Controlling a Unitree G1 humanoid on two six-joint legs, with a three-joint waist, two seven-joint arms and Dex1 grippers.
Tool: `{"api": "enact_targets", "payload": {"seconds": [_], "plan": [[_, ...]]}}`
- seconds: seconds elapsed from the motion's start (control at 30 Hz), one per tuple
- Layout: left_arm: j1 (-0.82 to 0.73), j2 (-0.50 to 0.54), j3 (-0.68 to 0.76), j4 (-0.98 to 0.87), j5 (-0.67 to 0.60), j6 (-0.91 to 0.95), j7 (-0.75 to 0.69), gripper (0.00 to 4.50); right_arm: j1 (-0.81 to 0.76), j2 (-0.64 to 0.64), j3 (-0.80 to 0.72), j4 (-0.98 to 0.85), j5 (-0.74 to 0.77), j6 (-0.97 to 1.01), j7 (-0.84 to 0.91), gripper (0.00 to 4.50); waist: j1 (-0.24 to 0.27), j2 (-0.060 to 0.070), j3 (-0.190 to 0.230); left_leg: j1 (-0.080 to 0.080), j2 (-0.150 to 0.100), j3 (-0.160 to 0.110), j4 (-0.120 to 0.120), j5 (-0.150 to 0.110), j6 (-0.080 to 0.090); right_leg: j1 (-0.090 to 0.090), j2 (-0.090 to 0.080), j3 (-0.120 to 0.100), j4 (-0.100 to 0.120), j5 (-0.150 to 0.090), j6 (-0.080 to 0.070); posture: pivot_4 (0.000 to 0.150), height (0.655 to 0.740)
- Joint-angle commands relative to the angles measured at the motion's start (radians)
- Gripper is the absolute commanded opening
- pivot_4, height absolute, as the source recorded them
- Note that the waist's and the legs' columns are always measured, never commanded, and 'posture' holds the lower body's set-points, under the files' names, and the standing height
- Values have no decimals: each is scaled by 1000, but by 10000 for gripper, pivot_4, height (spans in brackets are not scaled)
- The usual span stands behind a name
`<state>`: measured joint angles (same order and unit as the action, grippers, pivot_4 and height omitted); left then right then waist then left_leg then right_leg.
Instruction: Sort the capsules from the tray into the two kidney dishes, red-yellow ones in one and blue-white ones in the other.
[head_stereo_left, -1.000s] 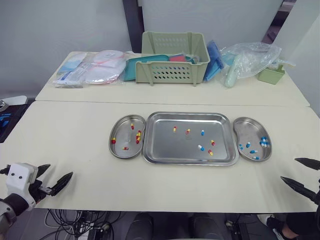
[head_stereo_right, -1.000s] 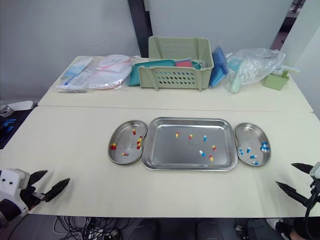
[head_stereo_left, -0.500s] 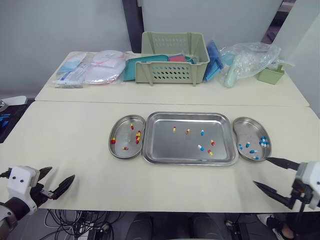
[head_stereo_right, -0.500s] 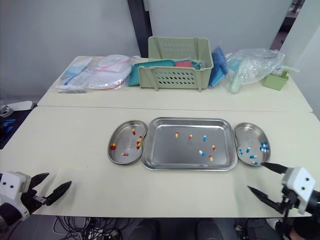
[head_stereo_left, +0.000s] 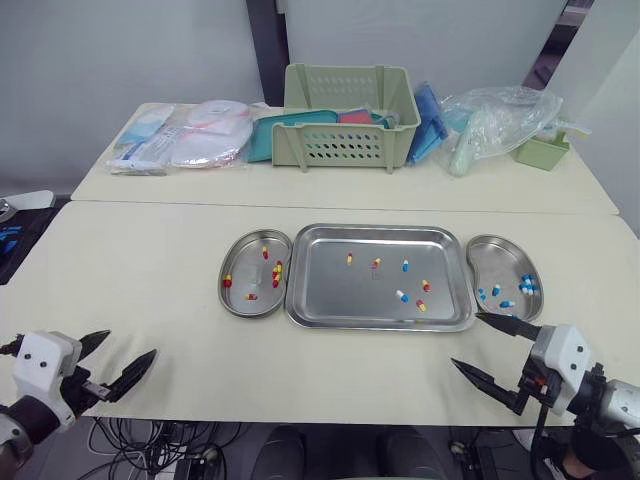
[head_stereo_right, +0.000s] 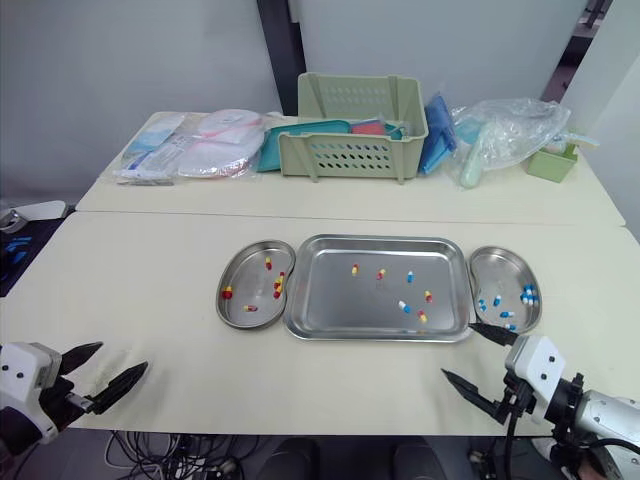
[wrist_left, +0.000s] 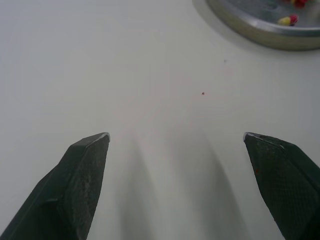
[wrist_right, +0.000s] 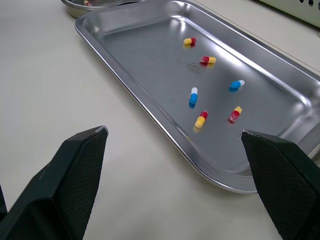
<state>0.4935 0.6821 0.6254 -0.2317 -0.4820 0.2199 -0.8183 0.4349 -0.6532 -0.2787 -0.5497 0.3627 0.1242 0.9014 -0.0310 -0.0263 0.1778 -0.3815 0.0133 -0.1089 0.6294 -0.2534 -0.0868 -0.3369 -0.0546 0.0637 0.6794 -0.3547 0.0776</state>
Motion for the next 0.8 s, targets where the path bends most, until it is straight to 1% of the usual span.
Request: {"api": "enact_targets", "payload": {"seconds": [0.03, 0.13, 0.23, 0.3, 0.37, 0.4, 0.47, 0.57, 0.6, 0.63, 0.8], "plan": [[-73, 17, -56, -197, -98, 94, 26, 44261, -23, -4, 31, -40, -5, -3, -15, 45000, 3, -1, 0, 0, 0, 0, 0, 0, 0, 0, 0, 0, 0, 0, 0, 1500, 7390], [-221, -5, -193, -328, -148, 223, 132, 44261, -33, -2, 53, -33, -12, -6, -25, 45000, 8, 0, -1, 0, -1, -1, 1, 0, 0, 1, 0, -1, 0, 0, 0, 1500, 7390], [-350, -36, -306, -388, -153, 332, 244, 44261, -34, 0, 61, -29, -15, -10, -32, 45000, 4, -1, -1, 0, -1, -1, 1, 0, 0, 1, 0, 0, 0, 0, 0, 1500, 7390], [-445, -76, -401, -400, -136, 392, 316, 44261, -30, 3, 65, -27, -17, -15, -37, 45000, -1, 0, -1, 0, -1, -1, 0, 0, 0, 1, 0, 0, 0, 0, 0, 1500, 7390], [-536, -113, -505, -392, -79, 440, 387, 44261, -25, 7, 68, -25, -19, -20, -41, 45000, -2, 0, -1, 0, -1, -1, 1, 0, 0, 0, 0, 0, 1, 0, 0, 1500, 7390], [-581, -154, -542, -375, -72, 456, 421, 44261, -22, 10, 69, -23, -18, -22, -43, 45000, -2, 0, -1, 0, -1, -1, 1, 0, 0, 1, 0, 0, 1, 0, 0, 1500, 7390], [-629, -202, -577, -353, -62, 476, 459, 44261, -17, 16, 70, -21, -16, -24, -46, 45000, 0, 0, -1, 0, -1, -1, 1, 0, 0, 1, 0, 0, 1, 0, 0, 1500, 7390], [-692, -226, -644, -293, -1, 484, 473, 39016, 1, 17, 70, -15, -24, -43, -38, 45000, -1, 0, -1, 0, -1, -1, 1, 0, 0, 1, 0, 0, 0, 0, 0, 1500, 7390], [-713, -233, -674, -269, 20, 479, 471, 35584, 11, 18, 67, -9, -27, -55, -34, 45000, -1, 1, -1, 0, -1, -1, 1, 0, 0, 1, 0, 0, 0, 0, 0, 1500, 7390], [-736, -253, -694, -245, 29, 489, 482, 33057, 19, 22, 62, -3, -24, -61, -34, 45000, 0, 1, -2, 0, -1, -1, 1, 0, 0, 0, 0, 0, 0, 0, 0, 1500, 7390], [-841, -358, -773, -134, 105, 532, 554, 33057, 44, 35, 61, 23, -32, -103, -36, 45000, 3, 0, -1, -1, -2, -1, 2, 0, 0, 1, 0, 0, 0, 0, 0, 1500, 7390]]}}
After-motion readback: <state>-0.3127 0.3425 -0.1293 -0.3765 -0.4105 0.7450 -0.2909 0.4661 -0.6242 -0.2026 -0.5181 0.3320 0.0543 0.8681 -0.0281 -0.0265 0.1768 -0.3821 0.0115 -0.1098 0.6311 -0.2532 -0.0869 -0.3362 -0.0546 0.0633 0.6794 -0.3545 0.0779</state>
